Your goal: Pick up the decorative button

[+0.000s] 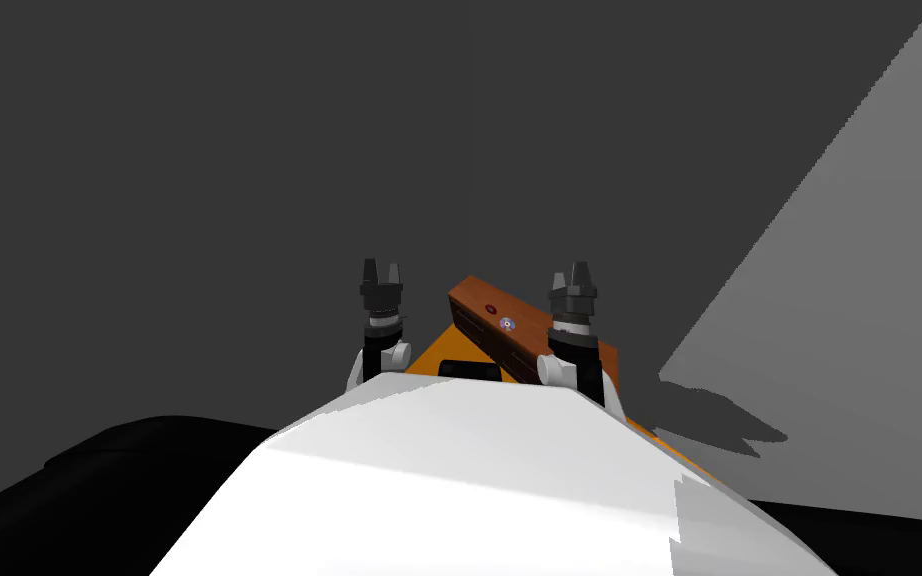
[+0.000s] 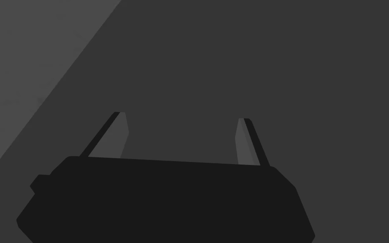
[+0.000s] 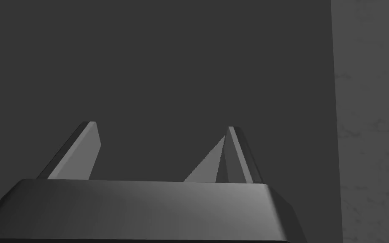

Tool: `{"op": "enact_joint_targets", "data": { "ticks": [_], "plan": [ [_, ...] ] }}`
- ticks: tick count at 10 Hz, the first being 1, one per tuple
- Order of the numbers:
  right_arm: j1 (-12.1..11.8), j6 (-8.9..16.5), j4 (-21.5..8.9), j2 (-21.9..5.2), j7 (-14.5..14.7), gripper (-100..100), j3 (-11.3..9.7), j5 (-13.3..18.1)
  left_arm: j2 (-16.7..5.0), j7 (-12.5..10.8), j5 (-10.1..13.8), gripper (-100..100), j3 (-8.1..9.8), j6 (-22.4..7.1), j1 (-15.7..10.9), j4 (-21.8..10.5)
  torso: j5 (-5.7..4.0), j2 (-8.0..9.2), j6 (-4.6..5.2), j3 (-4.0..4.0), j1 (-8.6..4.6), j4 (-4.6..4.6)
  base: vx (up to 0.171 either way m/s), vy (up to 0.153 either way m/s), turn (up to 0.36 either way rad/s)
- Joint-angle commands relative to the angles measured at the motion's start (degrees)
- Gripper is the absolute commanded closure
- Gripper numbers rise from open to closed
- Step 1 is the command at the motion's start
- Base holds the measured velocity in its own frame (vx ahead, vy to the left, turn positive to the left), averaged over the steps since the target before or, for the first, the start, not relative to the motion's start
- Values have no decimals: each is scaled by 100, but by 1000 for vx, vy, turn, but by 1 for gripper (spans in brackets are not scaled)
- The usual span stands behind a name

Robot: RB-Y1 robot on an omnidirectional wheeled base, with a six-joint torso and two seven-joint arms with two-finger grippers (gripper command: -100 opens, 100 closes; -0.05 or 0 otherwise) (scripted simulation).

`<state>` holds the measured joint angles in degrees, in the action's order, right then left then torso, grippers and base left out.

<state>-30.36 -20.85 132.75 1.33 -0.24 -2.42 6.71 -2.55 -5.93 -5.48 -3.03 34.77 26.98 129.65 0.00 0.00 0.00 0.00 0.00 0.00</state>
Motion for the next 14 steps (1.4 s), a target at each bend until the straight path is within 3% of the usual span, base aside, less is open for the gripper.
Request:
{"op": "enact_joint_targets", "data": {
  "ticks": [1,5,9,10,14],
  "plan": [
    [45,12,-126,-178,24,-100,0,69,0,0,0,0,0,0,0,0,0,0,0,0,0,0,6,12,134],
    [197,49,-572,-649,106,-100,-18,298,0,0,0,0,0,0,0,0,1,-8,-1,-5,5,-2,19,19,133],
    [422,99,-1265,-1248,230,-100,-87,622,0,0,0,0,0,0,0,0,2,-11,-1,-7,7,-3,26,24,192],
    [422,99,-1274,-1248,230,-100,-87,622,0,0,0,0,0,0,0,0,2,-11,-2,-7,7,-3,18,9,81],
    [685,150,-2071,-1925,377,-100,-228,986,0,0,0,0,0,0,0,0,1,-11,-1,-6,3,-3,21,12,219]
  ]
}}
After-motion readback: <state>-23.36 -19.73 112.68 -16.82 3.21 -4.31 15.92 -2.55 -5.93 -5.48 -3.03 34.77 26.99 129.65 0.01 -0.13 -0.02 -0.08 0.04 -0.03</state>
